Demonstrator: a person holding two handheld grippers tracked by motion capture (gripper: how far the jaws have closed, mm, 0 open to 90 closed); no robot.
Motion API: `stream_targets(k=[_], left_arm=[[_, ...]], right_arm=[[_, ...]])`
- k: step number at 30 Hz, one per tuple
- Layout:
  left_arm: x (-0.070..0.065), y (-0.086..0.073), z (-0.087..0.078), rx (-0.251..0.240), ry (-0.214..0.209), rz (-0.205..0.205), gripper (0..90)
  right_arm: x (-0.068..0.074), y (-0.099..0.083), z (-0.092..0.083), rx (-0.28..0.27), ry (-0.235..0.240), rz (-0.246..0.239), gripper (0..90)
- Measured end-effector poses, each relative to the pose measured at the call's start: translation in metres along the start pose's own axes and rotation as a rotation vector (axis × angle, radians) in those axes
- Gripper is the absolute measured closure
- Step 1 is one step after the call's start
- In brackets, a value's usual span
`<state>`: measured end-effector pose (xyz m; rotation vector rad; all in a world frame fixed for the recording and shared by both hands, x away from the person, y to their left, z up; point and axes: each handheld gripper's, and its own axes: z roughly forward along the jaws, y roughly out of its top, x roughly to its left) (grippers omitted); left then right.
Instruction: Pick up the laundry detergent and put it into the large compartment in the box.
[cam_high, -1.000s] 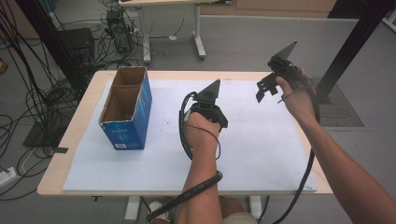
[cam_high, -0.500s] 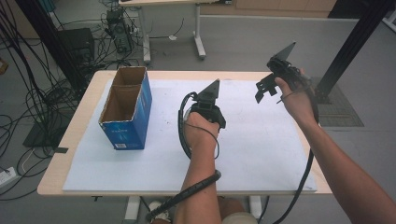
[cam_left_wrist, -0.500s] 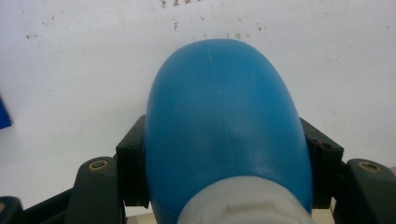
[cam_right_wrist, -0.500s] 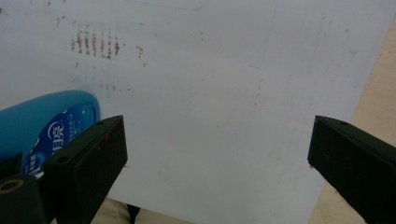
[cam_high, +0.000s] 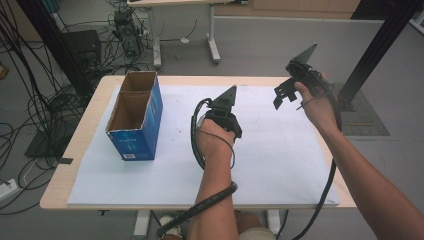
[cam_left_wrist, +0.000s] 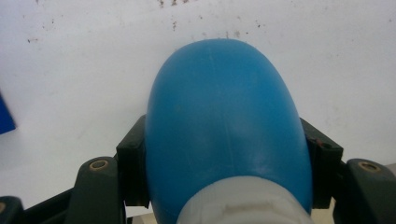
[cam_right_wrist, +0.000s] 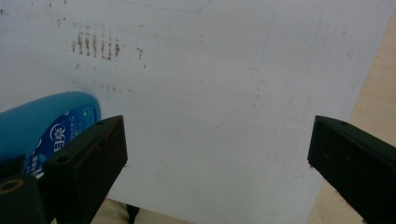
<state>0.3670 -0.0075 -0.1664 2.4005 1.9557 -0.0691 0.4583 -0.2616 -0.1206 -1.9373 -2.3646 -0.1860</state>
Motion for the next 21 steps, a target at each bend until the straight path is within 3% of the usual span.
stream_targets(k=[8, 21], left_arm=[[-0.0004, 0.0014, 0.0001, 0.006, -0.002, 0.022, 35.9], [-0.0023, 0.0028, -0.0002, 0.013, 0.006, 0.005, 36.2]], right_arm=[[0.0027, 0.0016, 0.0001, -0.002, 0.002, -0.012, 4.5], [0.001, 0.0013, 0.0038, 0.001, 0.007, -0.011, 4.5]])
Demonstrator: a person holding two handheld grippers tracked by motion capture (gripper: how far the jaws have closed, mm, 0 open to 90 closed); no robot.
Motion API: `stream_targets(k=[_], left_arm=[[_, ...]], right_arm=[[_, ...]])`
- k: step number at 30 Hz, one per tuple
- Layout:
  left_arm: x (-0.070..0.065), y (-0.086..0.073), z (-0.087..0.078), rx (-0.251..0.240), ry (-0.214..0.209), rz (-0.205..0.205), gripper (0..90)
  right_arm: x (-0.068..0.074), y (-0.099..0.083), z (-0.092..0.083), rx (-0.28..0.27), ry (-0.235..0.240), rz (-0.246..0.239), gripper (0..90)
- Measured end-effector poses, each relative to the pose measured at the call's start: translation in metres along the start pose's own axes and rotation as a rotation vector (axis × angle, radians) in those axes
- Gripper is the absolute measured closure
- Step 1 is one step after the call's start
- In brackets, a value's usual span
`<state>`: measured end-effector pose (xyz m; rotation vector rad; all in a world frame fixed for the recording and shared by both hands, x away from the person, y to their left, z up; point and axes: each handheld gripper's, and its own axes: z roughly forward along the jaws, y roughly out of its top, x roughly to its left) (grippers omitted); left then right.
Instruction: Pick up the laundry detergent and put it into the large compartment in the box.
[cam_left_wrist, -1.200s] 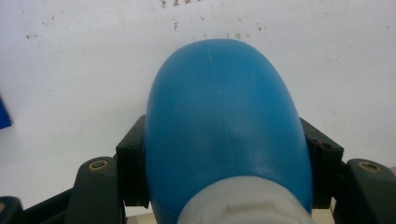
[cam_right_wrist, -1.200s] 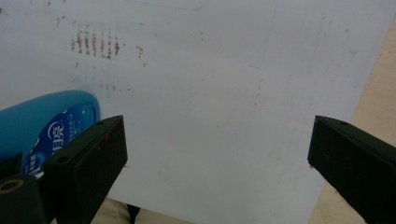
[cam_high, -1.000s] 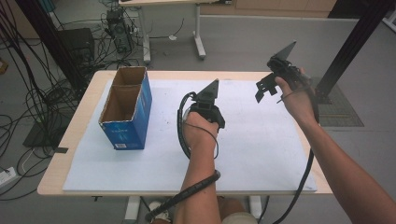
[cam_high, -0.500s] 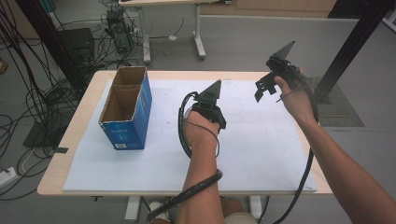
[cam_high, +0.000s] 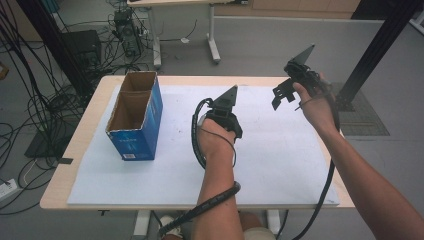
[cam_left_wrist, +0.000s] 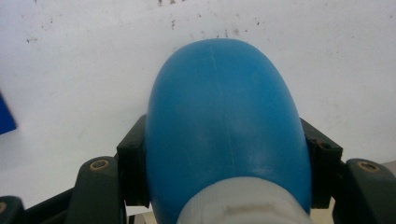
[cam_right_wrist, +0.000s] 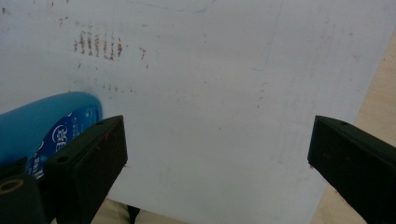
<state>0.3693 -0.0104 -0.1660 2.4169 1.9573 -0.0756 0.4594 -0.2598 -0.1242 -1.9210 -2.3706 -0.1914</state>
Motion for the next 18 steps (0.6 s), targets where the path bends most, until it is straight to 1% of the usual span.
stream_targets(k=[8, 18], left_arm=[[-0.0003, -0.0025, 0.0002, -0.012, 0.001, -0.005, 36.6], [-0.0005, -0.0023, 0.0001, -0.012, 0.004, 0.003, 36.8]], right_arm=[[-0.0008, -0.0009, 0.0001, -0.004, 0.001, 0.001, 4.5], [0.0008, 0.0001, 0.0024, 0.002, -0.002, 0.0, 4.5]])
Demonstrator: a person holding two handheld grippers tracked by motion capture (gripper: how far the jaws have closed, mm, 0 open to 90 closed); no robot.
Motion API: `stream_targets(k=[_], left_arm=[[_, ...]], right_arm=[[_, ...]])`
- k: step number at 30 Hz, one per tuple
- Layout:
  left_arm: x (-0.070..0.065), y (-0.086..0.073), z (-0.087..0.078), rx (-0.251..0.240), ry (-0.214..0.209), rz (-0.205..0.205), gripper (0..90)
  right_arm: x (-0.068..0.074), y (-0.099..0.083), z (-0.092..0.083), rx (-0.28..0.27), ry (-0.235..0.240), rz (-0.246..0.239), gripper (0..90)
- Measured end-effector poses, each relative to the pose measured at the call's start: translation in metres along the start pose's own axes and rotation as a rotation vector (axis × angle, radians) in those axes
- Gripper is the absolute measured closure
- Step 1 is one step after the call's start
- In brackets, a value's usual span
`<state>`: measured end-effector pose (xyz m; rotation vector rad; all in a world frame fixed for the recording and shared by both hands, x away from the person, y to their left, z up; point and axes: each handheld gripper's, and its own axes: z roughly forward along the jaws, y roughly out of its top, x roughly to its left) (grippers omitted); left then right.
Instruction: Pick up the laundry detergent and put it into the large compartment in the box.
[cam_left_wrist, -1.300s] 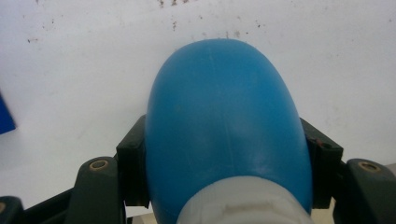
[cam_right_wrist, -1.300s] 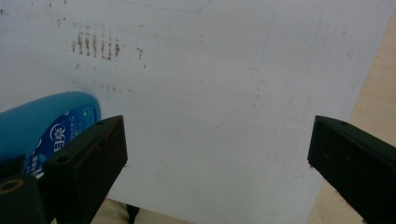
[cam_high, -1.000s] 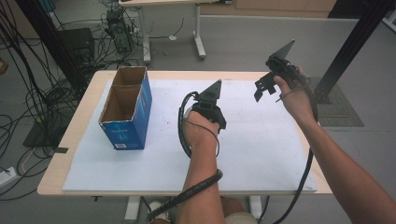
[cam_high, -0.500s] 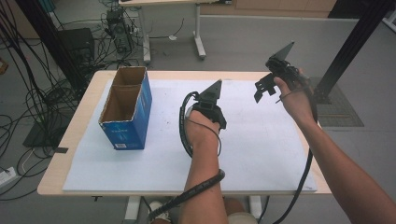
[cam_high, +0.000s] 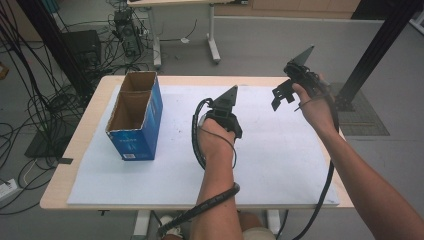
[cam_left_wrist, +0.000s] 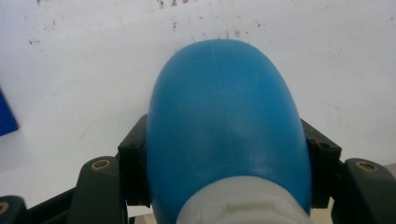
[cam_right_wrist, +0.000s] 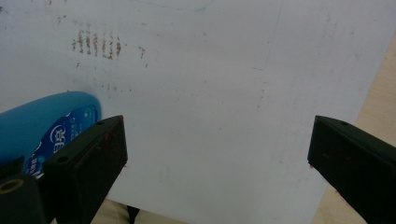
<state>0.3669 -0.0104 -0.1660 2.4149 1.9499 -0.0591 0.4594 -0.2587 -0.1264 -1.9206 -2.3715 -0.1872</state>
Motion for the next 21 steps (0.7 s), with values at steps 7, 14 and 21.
stream_targets(k=[7, 14, 21], left_arm=[[-0.0015, 0.0001, 0.0001, 0.0, 0.003, -0.002, 37.0], [-0.0013, -0.0006, 0.0002, -0.003, 0.002, -0.006, 37.0], [-0.0008, -0.0003, 0.0, 0.0, 0.002, 0.002, 37.0]], right_arm=[[-0.0022, -0.0018, -0.0014, -0.005, 0.002, 0.002, 4.5], [-0.0051, -0.0024, -0.0021, -0.005, 0.007, 0.005, 4.5], [-0.005, -0.0028, -0.004, -0.006, 0.006, 0.005, 4.5]])
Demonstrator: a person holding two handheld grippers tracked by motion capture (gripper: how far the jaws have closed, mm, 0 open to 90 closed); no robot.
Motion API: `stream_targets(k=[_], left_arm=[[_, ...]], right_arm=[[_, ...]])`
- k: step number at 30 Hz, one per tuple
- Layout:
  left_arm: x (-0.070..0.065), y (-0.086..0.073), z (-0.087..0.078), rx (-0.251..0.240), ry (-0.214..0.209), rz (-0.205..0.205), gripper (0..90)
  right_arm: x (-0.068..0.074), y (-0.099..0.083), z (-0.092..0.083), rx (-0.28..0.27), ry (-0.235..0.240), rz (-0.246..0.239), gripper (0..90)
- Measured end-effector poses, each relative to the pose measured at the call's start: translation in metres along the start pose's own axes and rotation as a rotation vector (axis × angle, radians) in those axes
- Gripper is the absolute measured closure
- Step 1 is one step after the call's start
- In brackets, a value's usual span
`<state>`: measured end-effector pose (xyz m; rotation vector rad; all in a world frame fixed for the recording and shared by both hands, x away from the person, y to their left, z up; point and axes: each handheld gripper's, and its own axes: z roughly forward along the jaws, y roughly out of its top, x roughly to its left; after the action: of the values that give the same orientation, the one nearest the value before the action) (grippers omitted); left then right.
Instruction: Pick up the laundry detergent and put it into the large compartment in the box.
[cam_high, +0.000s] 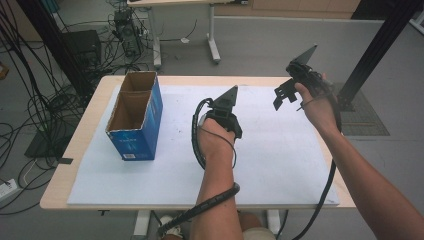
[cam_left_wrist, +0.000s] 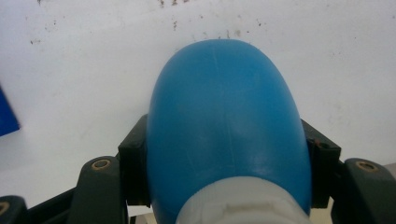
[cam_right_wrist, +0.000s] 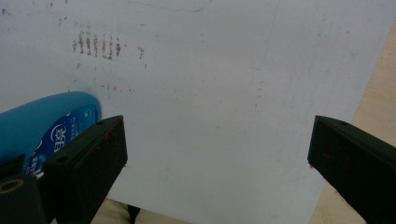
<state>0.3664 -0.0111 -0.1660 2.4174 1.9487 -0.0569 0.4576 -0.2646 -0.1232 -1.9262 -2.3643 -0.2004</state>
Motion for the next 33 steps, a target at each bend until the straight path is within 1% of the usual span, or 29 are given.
stream_targets(k=[33], left_arm=[[-0.0001, 0.0003, 0.0, 0.0, 0.002, 0.008, 37.0]], right_arm=[[0.0023, -0.0011, -0.0033, -0.002, -0.009, -0.002, 4.5]])
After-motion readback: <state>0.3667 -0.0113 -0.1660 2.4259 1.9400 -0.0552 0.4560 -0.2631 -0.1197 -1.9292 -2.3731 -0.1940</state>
